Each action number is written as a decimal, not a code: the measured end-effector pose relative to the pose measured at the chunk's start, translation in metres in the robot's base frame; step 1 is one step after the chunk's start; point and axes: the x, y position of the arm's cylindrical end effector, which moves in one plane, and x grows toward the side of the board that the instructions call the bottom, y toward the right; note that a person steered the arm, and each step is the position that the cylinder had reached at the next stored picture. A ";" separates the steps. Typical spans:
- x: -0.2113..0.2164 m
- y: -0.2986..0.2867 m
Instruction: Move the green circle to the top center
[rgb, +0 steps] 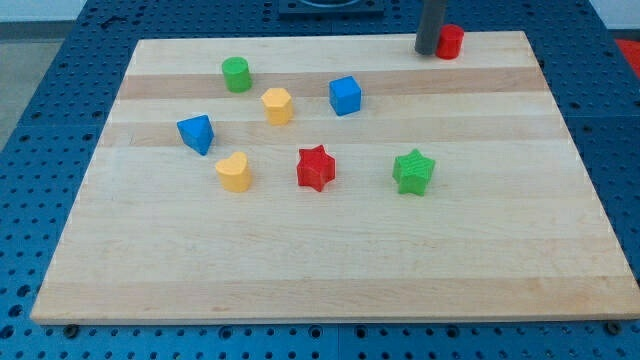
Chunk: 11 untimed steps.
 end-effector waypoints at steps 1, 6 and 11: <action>-0.006 0.021; 0.051 -0.135; 0.067 -0.369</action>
